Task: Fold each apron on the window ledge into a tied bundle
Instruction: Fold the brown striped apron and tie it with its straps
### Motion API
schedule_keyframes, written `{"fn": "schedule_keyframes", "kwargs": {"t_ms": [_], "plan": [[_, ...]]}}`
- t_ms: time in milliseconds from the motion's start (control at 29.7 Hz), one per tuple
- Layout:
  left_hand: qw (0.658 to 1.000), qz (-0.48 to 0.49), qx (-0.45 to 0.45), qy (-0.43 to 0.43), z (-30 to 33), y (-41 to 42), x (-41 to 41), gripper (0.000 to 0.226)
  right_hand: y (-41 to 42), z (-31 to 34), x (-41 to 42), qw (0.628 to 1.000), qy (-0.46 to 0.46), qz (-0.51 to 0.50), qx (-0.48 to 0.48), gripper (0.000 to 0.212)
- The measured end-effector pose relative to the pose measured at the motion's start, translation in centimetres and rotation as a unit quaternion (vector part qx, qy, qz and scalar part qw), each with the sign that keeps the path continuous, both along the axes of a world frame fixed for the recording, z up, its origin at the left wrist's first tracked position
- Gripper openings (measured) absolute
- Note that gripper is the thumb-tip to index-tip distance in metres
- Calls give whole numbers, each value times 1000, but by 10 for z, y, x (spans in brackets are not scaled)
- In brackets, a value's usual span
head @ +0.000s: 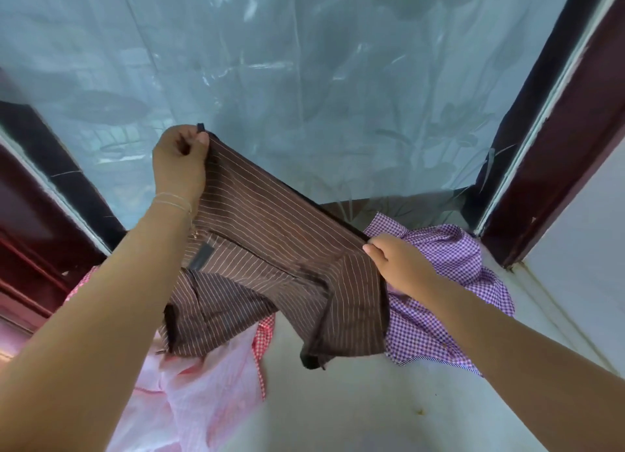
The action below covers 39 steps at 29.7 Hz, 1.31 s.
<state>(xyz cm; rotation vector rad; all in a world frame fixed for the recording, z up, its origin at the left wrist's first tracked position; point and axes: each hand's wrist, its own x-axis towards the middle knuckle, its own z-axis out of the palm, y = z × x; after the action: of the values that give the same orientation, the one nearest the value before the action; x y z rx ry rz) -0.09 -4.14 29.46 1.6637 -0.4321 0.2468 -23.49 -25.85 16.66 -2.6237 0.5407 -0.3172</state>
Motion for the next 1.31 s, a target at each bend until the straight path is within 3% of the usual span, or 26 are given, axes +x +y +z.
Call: {"fn": "schedule_keyframes", "kwargs": {"t_ms": [235,370,471,571,639,672,706,773,840,908,975,1008,1042,1109,1177,1244,1311], "plan": [[994,15,-41,-98,1,-9,-22,21,-23,11,-1,997,-25,-68,-35,19],[992,16,-36,-123,17,-4,-38,32,-23,12,-11,987,-120,-98,-28,24],[982,40,25,-184,21,8,-50,36,-27,19,-9,983,-101,-124,-89,37],[963,48,108,-242,15,16,-56,30,-31,22,-4,990,-10,-108,-94,10],[944,60,251,-206,4,14,-48,26,-36,18,-6,993,32,-102,-48,17],[925,42,351,-143,-3,12,-41,27,-41,14,-7,993,60,-100,-24,22],[884,8,462,-71,-14,13,-31,27,-44,11,-10,991,97,-88,-5,26],[747,-107,656,26,-35,19,-23,26,-44,13,-19,972,225,-42,56,30],[629,-216,739,105,-57,29,-25,29,-36,20,-34,913,365,-19,179,24],[589,-265,738,194,-73,37,-31,31,-36,21,-42,861,450,-5,238,41],[577,-269,719,280,-87,38,-36,29,-49,10,-42,853,458,6,251,62],[568,-270,729,271,-94,35,-36,30,-56,0,-39,855,450,2,258,71],[563,-275,740,244,-107,32,-34,30,-59,-8,-40,857,442,0,264,77],[598,-234,739,206,-142,21,-33,30,-68,-34,-41,855,430,-18,288,86],[679,-164,689,194,-189,12,-33,35,-72,-63,-48,851,417,-29,318,67],[741,-74,645,171,-228,9,-43,37,-77,-98,-58,864,415,-12,284,40],[744,-48,654,131,-259,0,-51,35,-84,-139,-68,880,414,-26,231,31]]}}
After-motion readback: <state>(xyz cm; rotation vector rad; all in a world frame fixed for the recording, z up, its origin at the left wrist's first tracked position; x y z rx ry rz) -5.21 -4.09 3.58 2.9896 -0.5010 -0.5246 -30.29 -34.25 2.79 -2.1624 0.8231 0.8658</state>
